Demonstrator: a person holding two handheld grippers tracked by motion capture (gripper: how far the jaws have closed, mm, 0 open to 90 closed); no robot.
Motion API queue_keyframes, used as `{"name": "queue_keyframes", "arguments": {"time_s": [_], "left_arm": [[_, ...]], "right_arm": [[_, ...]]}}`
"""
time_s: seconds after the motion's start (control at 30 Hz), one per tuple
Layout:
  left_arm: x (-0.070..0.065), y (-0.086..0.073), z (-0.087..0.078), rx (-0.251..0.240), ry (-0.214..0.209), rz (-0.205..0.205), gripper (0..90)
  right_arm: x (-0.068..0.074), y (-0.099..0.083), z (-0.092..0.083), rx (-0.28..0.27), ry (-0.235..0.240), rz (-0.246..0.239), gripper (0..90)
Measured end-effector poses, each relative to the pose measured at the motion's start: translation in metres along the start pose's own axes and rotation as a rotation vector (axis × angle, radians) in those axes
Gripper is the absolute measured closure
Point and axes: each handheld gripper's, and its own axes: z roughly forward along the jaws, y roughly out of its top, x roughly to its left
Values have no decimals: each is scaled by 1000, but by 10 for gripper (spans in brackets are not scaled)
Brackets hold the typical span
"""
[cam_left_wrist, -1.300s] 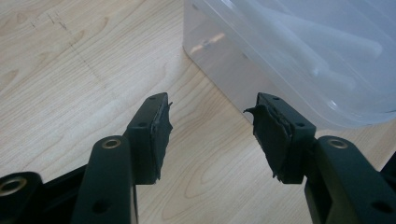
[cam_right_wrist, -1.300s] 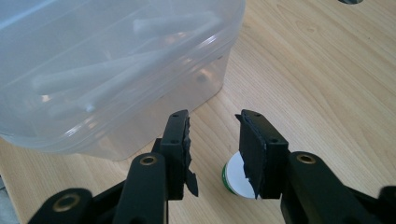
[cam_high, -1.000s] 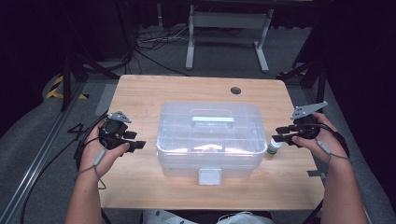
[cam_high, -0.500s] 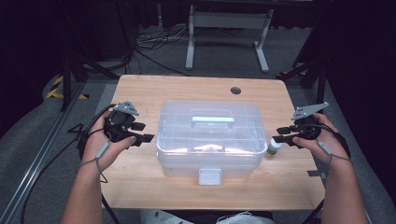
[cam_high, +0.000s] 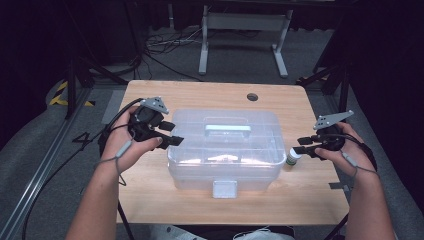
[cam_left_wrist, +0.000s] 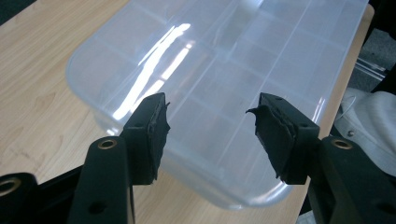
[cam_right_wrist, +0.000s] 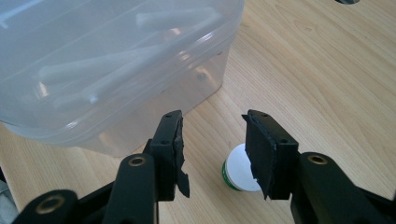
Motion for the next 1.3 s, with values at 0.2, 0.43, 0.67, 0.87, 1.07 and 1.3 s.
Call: {"name": "queue_keyframes", "arguments": {"time_s": [0.2,0.43,0.67,0.87,1.07,1.3], "left_arm": [[-5,20,10,1,-23,42,437],[-9,35,23,6,-50,75,431],[-12,45,35,9,-67,115,418],[-12,52,46,3,-75,124,418],[-12,58,60,12,-92,128,423],[-11,62,74,29,-102,136,448]], "right_arm": [[0,-3,-2,-3,-4,6,576],[0,-6,-2,4,-4,10,573],[1,-7,-3,7,-3,6,572],[2,-6,0,17,2,1,572],[2,-6,1,19,3,0,572],[3,-6,2,25,8,-6,572]]}}
